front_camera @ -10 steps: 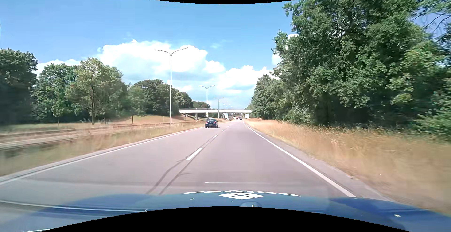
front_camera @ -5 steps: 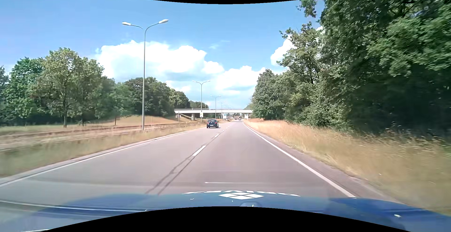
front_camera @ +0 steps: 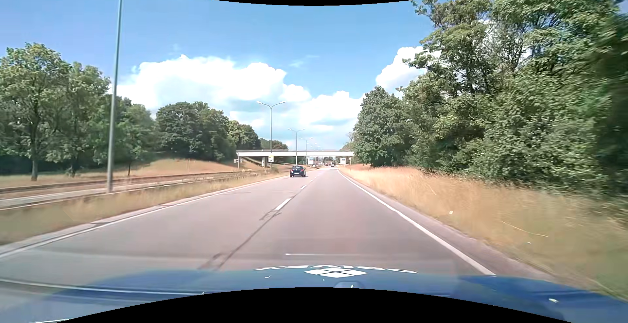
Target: Follow the waypoints while adhering to traffic rules and regulations
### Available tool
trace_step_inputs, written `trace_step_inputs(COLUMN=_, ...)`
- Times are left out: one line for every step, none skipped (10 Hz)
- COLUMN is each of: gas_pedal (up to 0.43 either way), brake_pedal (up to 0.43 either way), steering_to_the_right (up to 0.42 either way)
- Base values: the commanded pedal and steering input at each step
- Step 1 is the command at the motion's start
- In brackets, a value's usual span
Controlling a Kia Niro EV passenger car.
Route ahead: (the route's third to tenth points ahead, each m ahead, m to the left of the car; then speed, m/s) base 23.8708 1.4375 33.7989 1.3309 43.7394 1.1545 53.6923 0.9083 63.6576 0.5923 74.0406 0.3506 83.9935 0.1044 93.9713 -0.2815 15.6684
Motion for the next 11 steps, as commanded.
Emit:
trace_step_inputs(gas_pedal=0.177, brake_pedal=0.0, steering_to_the_right=0.0)
trace_step_inputs(gas_pedal=0.177, brake_pedal=0.0, steering_to_the_right=0.0)
trace_step_inputs(gas_pedal=0.177, brake_pedal=0.0, steering_to_the_right=0.0)
trace_step_inputs(gas_pedal=0.177, brake_pedal=0.0, steering_to_the_right=0.0)
trace_step_inputs(gas_pedal=0.177, brake_pedal=0.0, steering_to_the_right=0.0)
trace_step_inputs(gas_pedal=0.177, brake_pedal=0.0, steering_to_the_right=0.0)
trace_step_inputs(gas_pedal=0.177, brake_pedal=0.0, steering_to_the_right=0.0)
trace_step_inputs(gas_pedal=0.177, brake_pedal=0.0, steering_to_the_right=0.0)
trace_step_inputs(gas_pedal=0.177, brake_pedal=0.0, steering_to_the_right=0.001)
trace_step_inputs(gas_pedal=0.177, brake_pedal=0.0, steering_to_the_right=0.0)
trace_step_inputs(gas_pedal=0.177, brake_pedal=0.0, steering_to_the_right=0.0)
